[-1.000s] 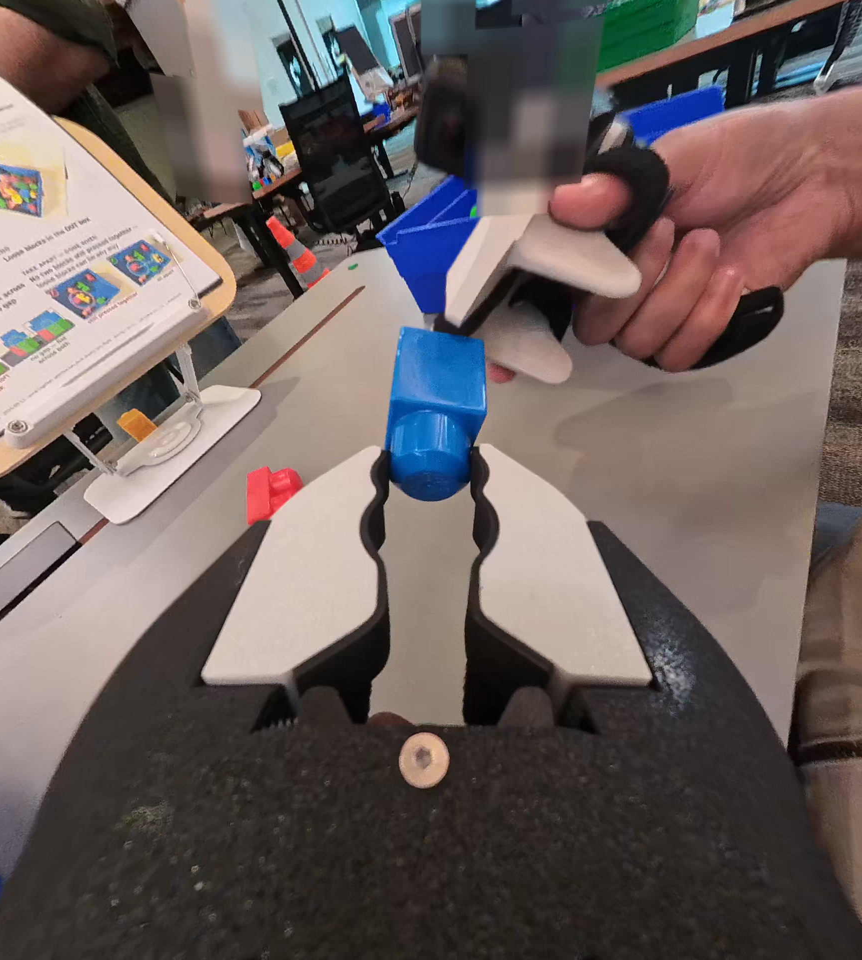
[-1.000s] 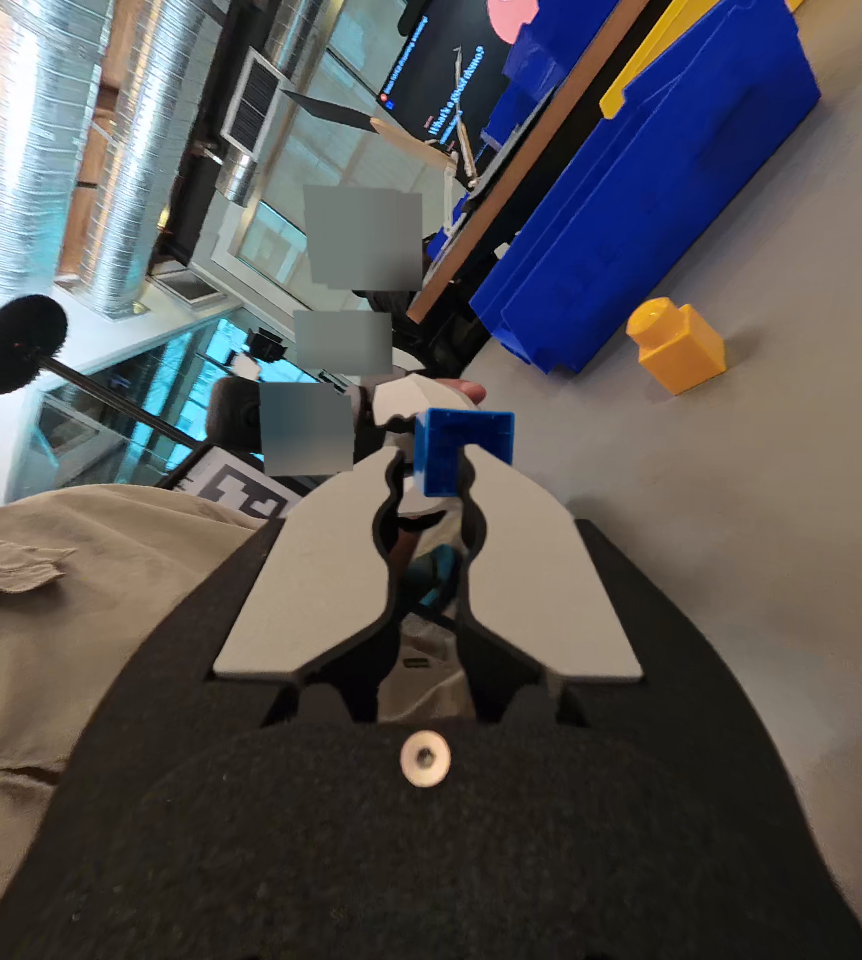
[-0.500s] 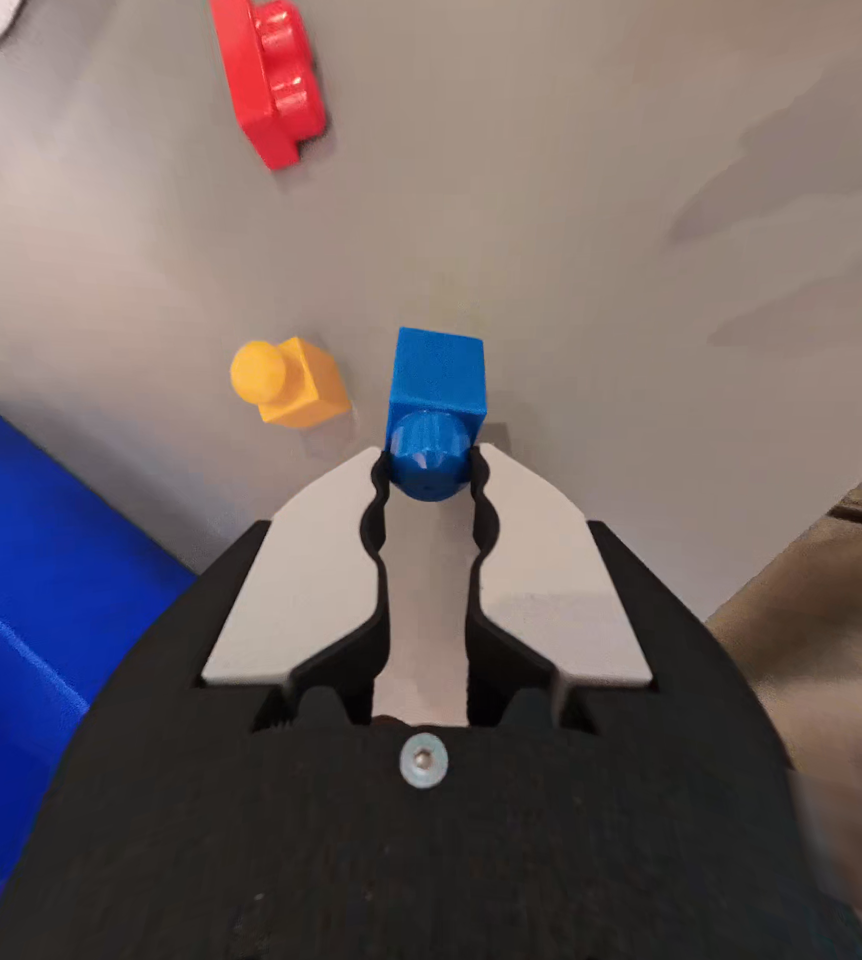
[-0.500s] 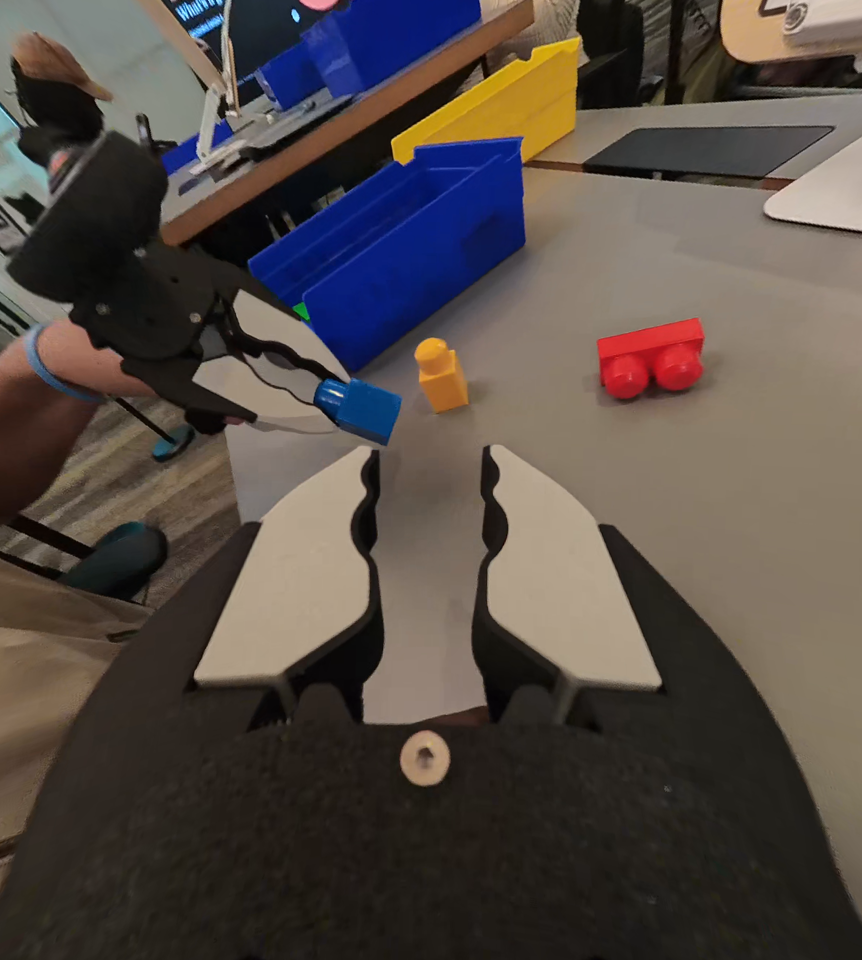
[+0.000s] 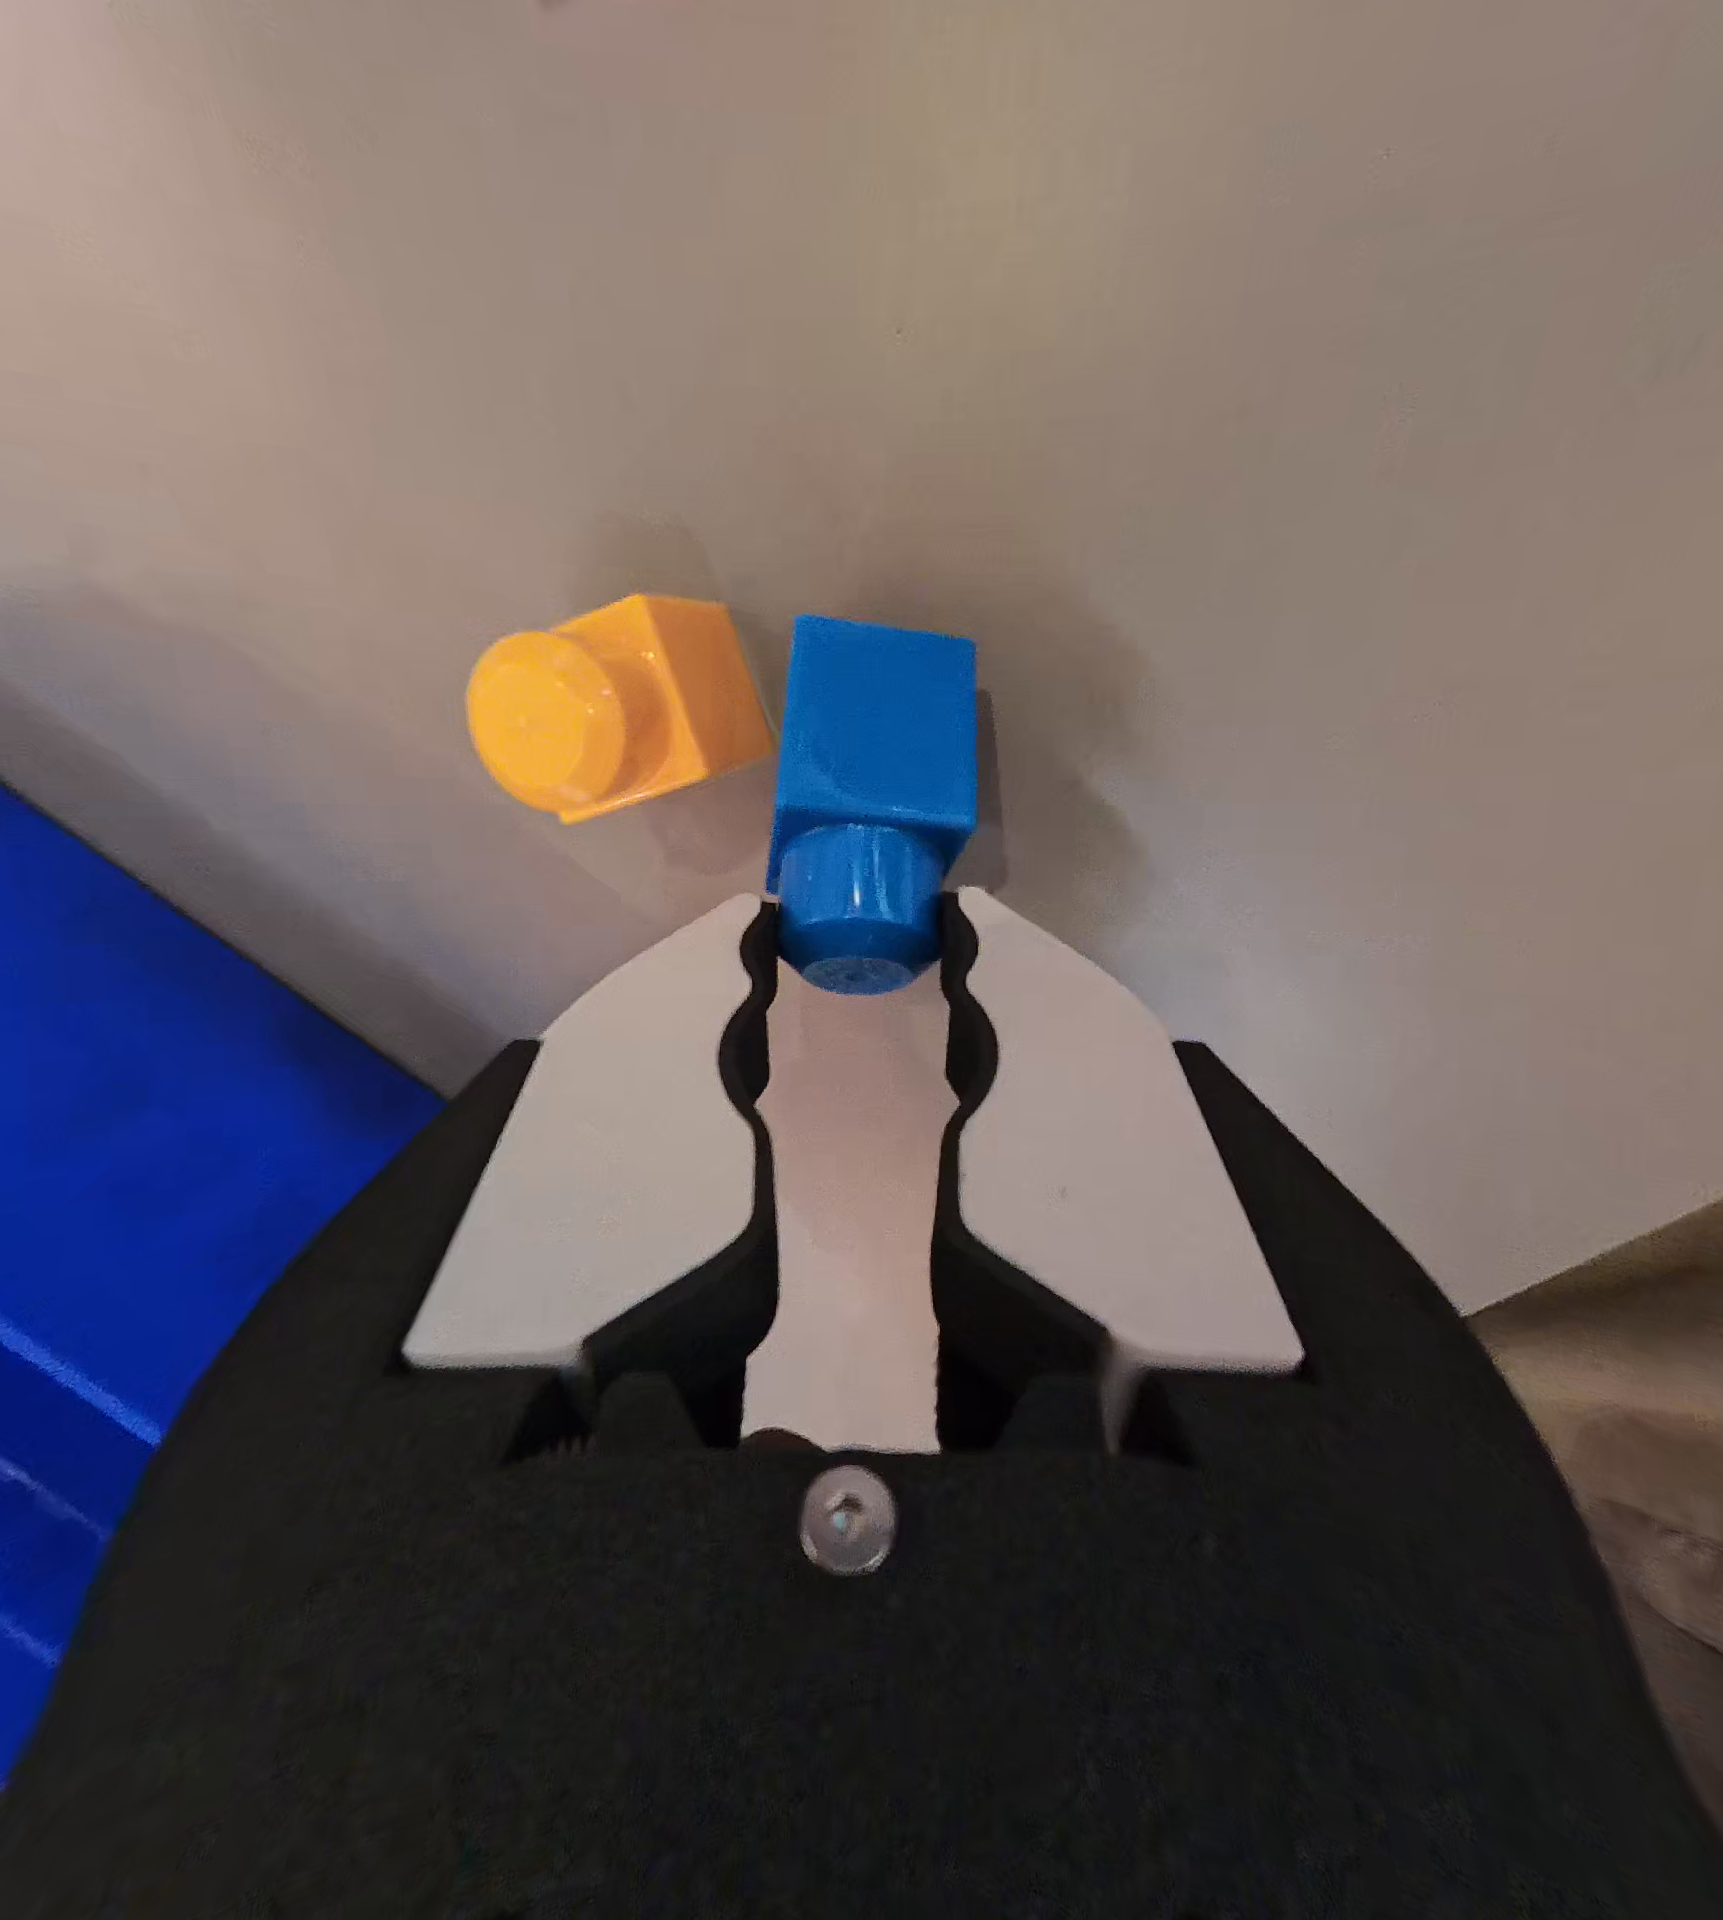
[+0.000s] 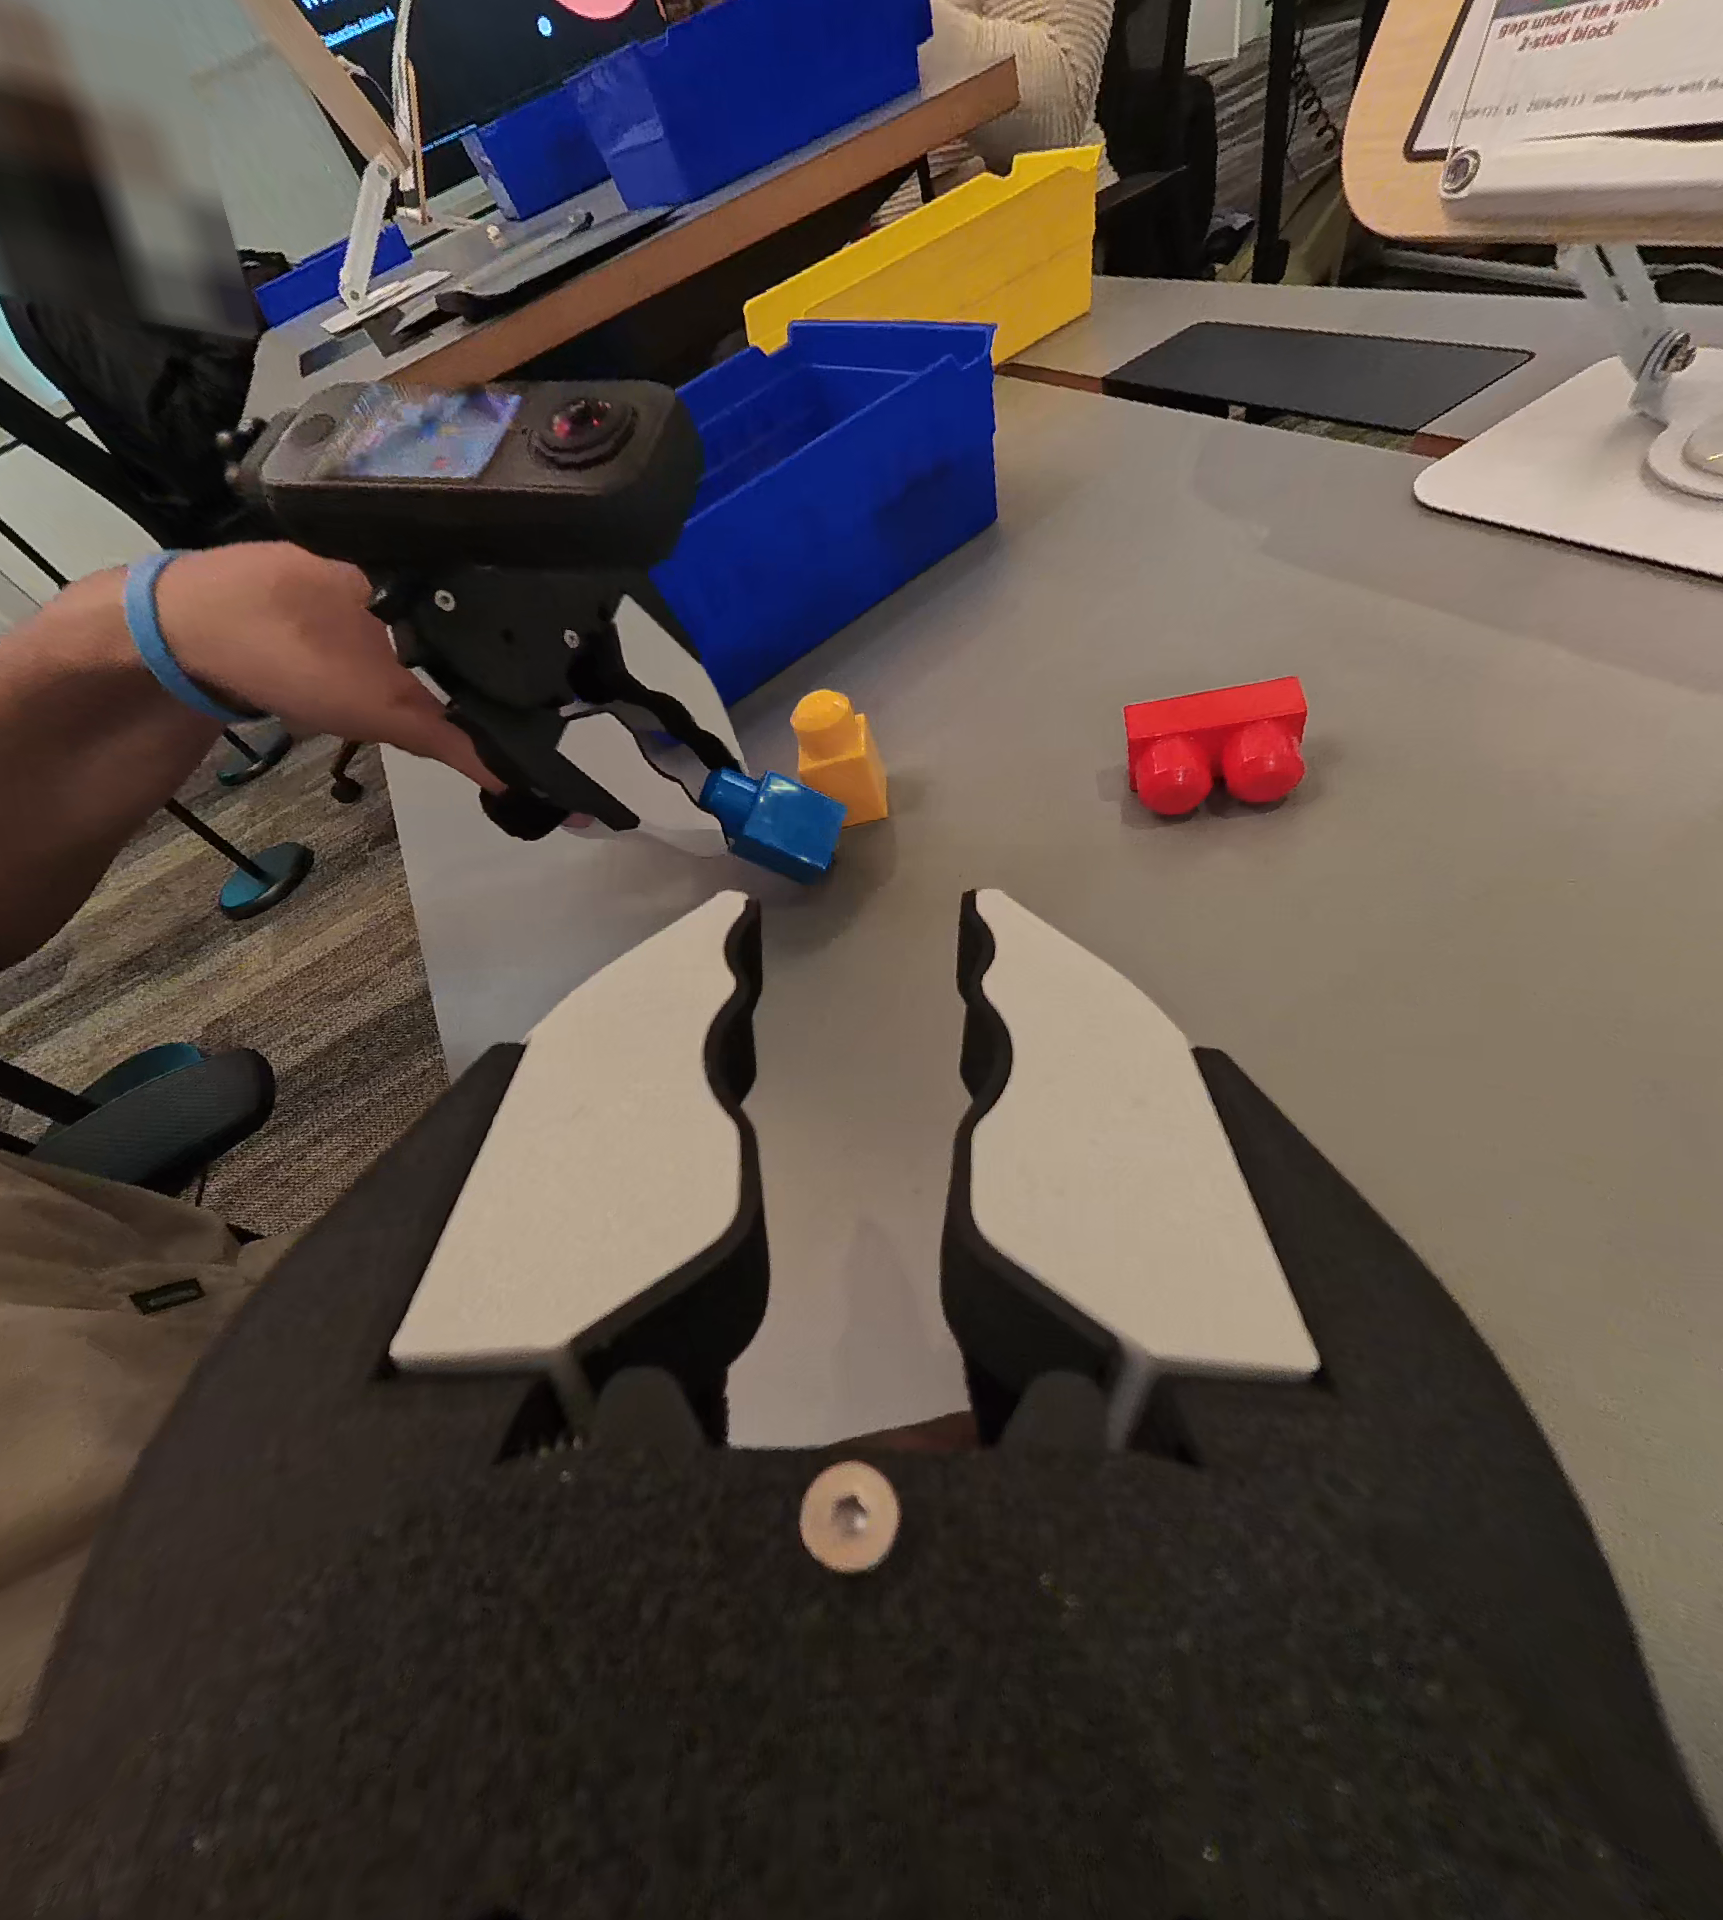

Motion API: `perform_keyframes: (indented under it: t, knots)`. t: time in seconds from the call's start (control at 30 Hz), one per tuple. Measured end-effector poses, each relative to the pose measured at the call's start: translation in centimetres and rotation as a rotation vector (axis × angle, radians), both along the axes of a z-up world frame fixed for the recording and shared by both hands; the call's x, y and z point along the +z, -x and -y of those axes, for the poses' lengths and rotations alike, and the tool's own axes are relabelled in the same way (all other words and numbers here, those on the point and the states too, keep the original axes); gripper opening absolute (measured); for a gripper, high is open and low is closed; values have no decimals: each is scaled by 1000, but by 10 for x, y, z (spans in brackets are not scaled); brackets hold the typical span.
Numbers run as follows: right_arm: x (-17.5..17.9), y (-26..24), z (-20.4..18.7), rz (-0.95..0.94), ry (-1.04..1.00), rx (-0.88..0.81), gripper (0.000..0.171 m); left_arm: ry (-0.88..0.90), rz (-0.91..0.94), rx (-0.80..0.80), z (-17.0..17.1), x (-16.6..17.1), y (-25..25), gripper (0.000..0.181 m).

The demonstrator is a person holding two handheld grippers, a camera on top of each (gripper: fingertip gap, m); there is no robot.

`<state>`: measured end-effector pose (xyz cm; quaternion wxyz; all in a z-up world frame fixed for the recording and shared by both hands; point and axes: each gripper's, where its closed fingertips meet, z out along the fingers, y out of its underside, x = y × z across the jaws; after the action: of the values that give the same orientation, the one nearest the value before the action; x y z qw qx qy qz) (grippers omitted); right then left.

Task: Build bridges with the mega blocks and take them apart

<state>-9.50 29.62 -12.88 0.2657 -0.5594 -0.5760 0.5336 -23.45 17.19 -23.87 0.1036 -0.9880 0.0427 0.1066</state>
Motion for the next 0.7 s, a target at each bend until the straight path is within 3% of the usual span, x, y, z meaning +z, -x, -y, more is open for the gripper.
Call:
perform_keyframes:
  t: [0.5, 0.7]
  knots:
    - [-2, 0, 4, 9, -1, 18, 35, 22, -76, -41, -2, 4, 6, 31]
    - [-2, -1, 5, 10, 9, 25, 35, -13, -83, -31, -7, 8, 8, 43]
